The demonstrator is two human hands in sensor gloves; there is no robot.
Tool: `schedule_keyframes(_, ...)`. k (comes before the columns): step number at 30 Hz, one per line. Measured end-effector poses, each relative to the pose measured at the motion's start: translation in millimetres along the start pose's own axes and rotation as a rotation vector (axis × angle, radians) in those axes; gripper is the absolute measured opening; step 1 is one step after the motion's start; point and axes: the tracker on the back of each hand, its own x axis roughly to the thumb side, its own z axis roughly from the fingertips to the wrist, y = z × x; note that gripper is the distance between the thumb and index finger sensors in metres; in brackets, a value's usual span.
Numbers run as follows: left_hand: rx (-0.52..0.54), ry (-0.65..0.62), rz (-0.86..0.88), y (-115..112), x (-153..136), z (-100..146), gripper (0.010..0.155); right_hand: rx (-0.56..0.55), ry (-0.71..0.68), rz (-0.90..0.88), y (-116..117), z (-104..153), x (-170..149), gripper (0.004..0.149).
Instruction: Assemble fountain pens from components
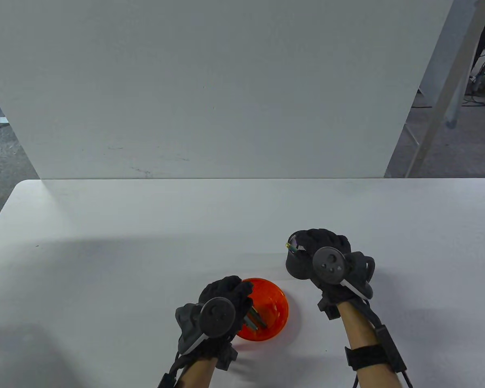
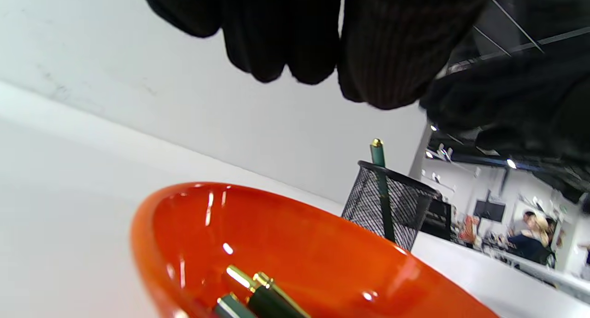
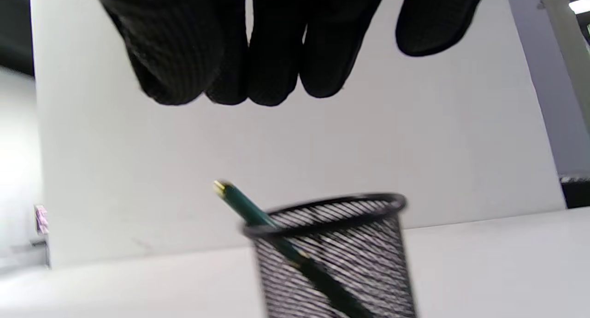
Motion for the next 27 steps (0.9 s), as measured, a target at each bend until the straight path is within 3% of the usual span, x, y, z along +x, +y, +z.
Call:
schedule_keyframes(4,-0.063,-0.073,-0.167,-4.3,7.6,-2.7,0.041,-0.080,-0.010,-0.174,-19.0,34.1,14.3,0.050)
schedule_keyframes(8,-0.158,-0.125,-0.367,-14.1,24.1,-18.9,0.040,-0.172,-0.001,-0.309,-8.0,66.1,17.1,0.055)
schedule_keyframes(10,-0.247,-0.201,-0.532,-23.0,36.3,-31.7,0.040,-0.090,-0.042,-0.290,-9.6,70.0,19.8,0.057)
schedule_keyframes(13,-0.349,-0.307,-0.715,-35.8,45.5,-49.4,0.039,-0.184,-0.042,-0.266,-19.2,73.1,19.1,0.056)
schedule_keyframes(17,-0.453,-0.370,-0.847,-51.9,49.5,-67.3,0.039,-0.215,0.041,-0.473,-21.6,75.5,9.4,0.053)
schedule_keyframes(20,-0.461,-0.425,-0.951,-59.3,52.3,-70.5,0.039,-0.215,0.081,-0.595,-21.8,76.2,3.2,0.053)
schedule_keyframes(27,-0.504,-0.472,-0.975,-71.9,64.6,-73.0,0.040,-0.264,0.140,-0.597,-28.0,76.1,-12.6,0.054)
